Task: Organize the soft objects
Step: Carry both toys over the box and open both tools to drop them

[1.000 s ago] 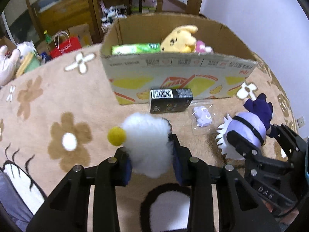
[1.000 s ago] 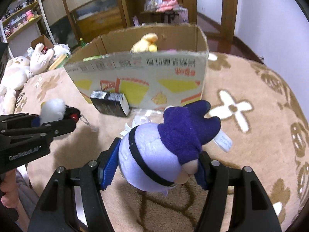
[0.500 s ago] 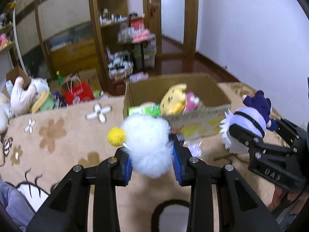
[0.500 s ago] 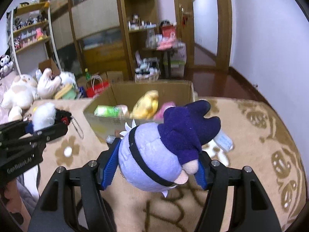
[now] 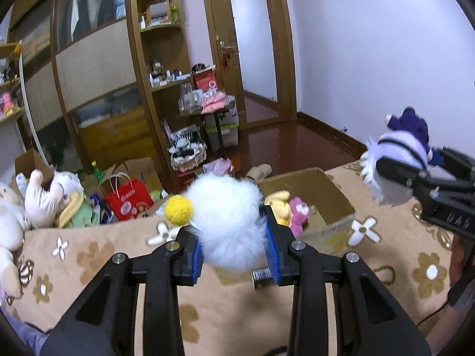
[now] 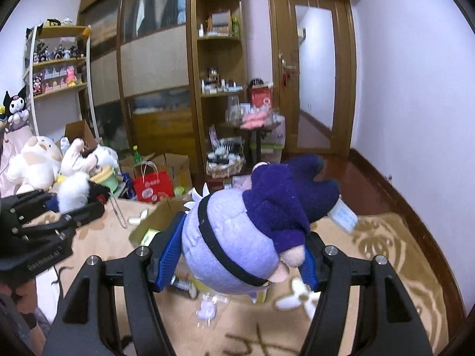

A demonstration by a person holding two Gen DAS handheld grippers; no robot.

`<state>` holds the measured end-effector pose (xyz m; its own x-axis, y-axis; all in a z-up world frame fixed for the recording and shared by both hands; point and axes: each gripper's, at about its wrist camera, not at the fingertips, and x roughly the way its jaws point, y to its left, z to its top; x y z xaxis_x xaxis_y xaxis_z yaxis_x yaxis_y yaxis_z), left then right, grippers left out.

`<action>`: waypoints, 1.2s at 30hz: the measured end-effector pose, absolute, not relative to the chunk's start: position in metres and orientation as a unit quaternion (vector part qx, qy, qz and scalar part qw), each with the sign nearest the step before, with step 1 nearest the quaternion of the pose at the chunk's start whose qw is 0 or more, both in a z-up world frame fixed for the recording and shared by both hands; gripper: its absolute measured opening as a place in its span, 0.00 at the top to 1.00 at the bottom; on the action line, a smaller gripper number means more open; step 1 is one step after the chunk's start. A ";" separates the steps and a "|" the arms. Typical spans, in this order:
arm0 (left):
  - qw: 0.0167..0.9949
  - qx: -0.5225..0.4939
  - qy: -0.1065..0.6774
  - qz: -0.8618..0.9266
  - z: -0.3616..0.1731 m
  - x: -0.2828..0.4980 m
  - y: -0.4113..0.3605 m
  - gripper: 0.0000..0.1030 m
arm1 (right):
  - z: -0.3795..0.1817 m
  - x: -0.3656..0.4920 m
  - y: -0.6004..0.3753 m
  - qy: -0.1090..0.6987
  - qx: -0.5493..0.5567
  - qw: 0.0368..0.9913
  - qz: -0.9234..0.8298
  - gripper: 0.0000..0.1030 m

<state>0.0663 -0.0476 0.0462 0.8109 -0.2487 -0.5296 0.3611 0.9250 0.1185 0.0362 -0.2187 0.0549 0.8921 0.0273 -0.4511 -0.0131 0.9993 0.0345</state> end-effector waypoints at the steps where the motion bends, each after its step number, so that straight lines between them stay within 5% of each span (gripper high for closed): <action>1: 0.945 0.108 0.263 -0.160 0.047 0.070 -0.051 0.68 | 0.058 0.040 -0.221 0.227 0.016 0.974 0.011 0.32; 11: 0.944 0.134 0.260 -0.154 0.038 0.123 -0.074 0.67 | 0.056 0.080 -0.234 0.208 0.021 0.978 0.027 0.32; 30: 0.923 0.108 0.327 -0.169 -0.043 0.173 -0.078 0.64 | -0.023 0.135 -0.239 0.290 0.078 0.952 0.056 0.29; 36: 0.921 0.113 0.336 -0.159 -0.054 0.178 -0.076 0.47 | -0.034 0.145 -0.240 0.316 0.108 0.939 0.084 0.25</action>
<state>0.1778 -0.0756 -0.0536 0.7237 -0.2167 -0.6552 0.3692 0.9237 0.1022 0.1445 -0.2399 -0.0345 0.7866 0.2267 -0.5743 -0.0903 0.9624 0.2562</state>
